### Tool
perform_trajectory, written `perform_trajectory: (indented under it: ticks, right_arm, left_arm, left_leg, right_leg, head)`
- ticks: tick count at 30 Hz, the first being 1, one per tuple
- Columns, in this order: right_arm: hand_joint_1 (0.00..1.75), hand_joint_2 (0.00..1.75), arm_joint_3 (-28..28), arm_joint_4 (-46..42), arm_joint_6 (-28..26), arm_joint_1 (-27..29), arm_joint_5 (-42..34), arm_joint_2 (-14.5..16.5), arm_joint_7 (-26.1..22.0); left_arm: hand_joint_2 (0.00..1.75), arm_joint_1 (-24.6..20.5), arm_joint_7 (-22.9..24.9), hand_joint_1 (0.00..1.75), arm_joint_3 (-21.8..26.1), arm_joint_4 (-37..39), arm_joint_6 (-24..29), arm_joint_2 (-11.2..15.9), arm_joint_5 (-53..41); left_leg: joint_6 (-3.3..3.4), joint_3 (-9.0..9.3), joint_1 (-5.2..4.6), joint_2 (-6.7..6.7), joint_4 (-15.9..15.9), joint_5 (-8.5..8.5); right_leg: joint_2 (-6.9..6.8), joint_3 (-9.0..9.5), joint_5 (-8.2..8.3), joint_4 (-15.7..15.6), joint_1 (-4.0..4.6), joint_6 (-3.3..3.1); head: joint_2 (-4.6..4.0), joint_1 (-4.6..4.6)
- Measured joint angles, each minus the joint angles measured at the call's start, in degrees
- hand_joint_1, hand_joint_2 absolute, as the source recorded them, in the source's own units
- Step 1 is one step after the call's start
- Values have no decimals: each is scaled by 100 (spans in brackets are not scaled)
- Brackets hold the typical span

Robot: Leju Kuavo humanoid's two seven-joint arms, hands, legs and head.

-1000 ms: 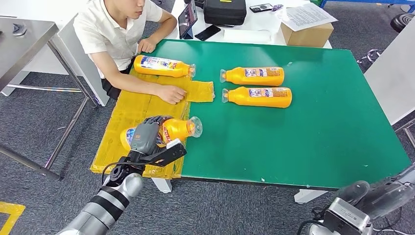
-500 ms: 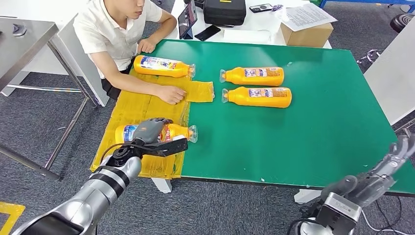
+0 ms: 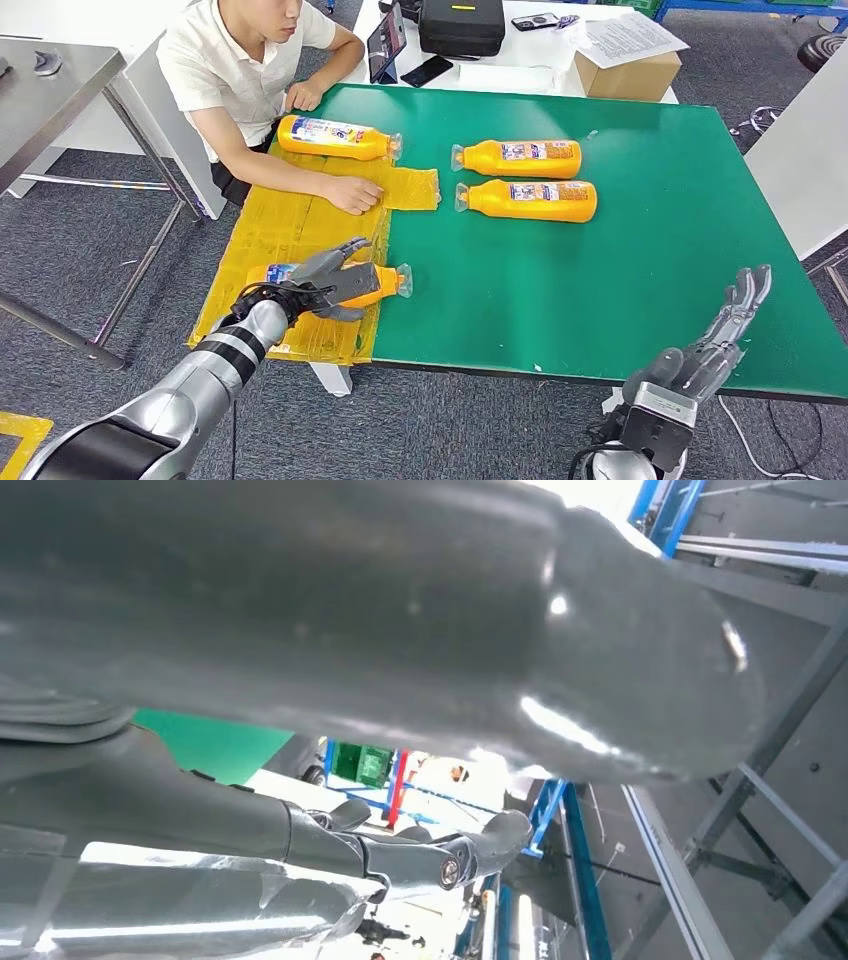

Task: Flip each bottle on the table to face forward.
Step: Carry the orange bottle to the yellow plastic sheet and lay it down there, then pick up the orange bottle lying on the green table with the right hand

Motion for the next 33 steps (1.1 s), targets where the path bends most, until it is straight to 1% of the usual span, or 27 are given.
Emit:
perform_trajectory:
  ticks: [3,5,6,7,9,12,13,14,15,17,19,21,24,26,28,30,33]
  right_arm:
    - [0,0,22,68,0,-9,-1,-23,0]
    - [0,0,24,99,0,-6,29,-34,0]
    - [0,0,23,109,0,-1,66,-38,0]
    - [0,0,22,117,0,7,126,-40,0]
    - [0,0,16,134,0,28,332,-40,0]
    - [0,0,2,234,0,48,841,-38,0]
    - [0,0,-4,284,0,48,982,-38,0]
    - [0,0,-8,327,0,47,1071,-36,0]
    - [0,0,-13,361,0,46,1114,-34,0]
    - [0,0,-23,413,0,45,1145,-30,0]
    - [0,87,-37,478,0,37,1215,-30,0]
    - [0,175,-57,604,0,13,1371,-30,0]
    - [0,175,-103,946,0,-70,1563,-40,0]
    - [0,175,-147,1309,0,-179,1650,-79,11]
    - [0,175,-223,1792,0,-341,1904,-172,133]
    - [0,175,-286,2356,0,-580,2224,-358,452]
    - [0,175,-292,3173,7,-1028,2561,-767,1073]
  left_arm:
    - [175,75,-205,0,103,-101,-188,-71,218]
    - [175,288,-461,0,118,-401,-51,-116,353]
    - [175,462,-613,0,110,-643,156,-148,413]
    - [175,673,-777,0,93,-956,463,-190,492]
    - [175,1150,-1137,0,34,-1722,1257,-310,783]
    - [175,1863,-1807,0,-171,-3060,2746,-491,1307]
    - [175,2043,-1983,0,-274,-3455,3147,-528,1380]
    - [175,2185,-2090,0,-374,-3785,3402,-556,1403]
    - [175,2298,-2138,0,-457,-4043,3522,-573,1407]
    - [175,2470,-2169,0,-570,-4428,3583,-591,1420]
    - [175,2578,-2252,0,-637,-4674,3677,-597,1499]
    - [175,2665,-2444,0,-693,-4856,3902,-603,1699]
    - [175,2833,-2766,0,-738,-5069,4295,-651,1826]
    - [175,2977,-2884,0,-756,-5170,4395,-721,1881]
    - [175,3094,-2913,0,-835,-5201,4399,-766,2270]
    - [175,3167,-2889,0,-971,-5180,4393,-768,2662]
    - [175,3211,-2806,0,-1239,-5116,4378,-750,2858]
  left_leg:
    - [0,12,-1,1,0,0]
    - [0,16,-2,2,0,0]
    - [0,14,-2,2,1,0]
    - [0,10,-2,3,1,0]
    - [0,-3,-2,4,1,0]
    - [1,-23,-2,8,1,-4]
    - [1,-29,-2,7,1,-5]
    - [1,-33,-2,6,1,-5]
    - [1,-37,-1,4,1,-5]
    - [1,-40,-1,3,1,-5]
    - [1,-39,0,6,1,-5]
    - [1,-38,0,8,0,-5]
    - [0,-38,0,11,1,-3]
    - [1,-38,0,11,1,-3]
    - [1,-39,-2,11,1,-3]
    - [4,-40,-5,9,1,-3]
    - [10,-43,-10,2,2,1]
  right_leg:
    - [1,11,1,-1,-1,1]
    - [1,12,1,-1,-1,1]
    - [1,10,2,-1,-1,1]
    - [2,6,2,0,-1,1]
    - [2,-6,2,0,-1,1]
    - [6,-30,1,-1,-1,2]
    - [6,-36,1,-2,0,2]
    - [4,-40,0,-2,0,2]
    - [3,-42,-1,-3,0,1]
    - [2,-45,-1,-2,1,1]
    - [4,-46,0,-2,1,0]
    - [5,-46,0,-2,1,0]
    - [5,-44,1,-2,1,0]
    - [5,-44,1,-2,0,1]
    - [5,-44,2,-3,-1,1]
    - [4,-44,3,-4,-2,3]
    - [0,-43,6,-5,-6,6]
  head:
    - [0,0]
    - [0,-1]
    - [0,1]
    - [0,0]
    - [0,1]
    - [0,-1]
    - [0,-1]
    - [0,-1]
    - [0,0]
    - [0,-1]
    - [0,-2]
    - [0,-1]
    - [0,0]
    - [0,1]
    - [0,0]
    - [0,-2]
    - [0,-1]
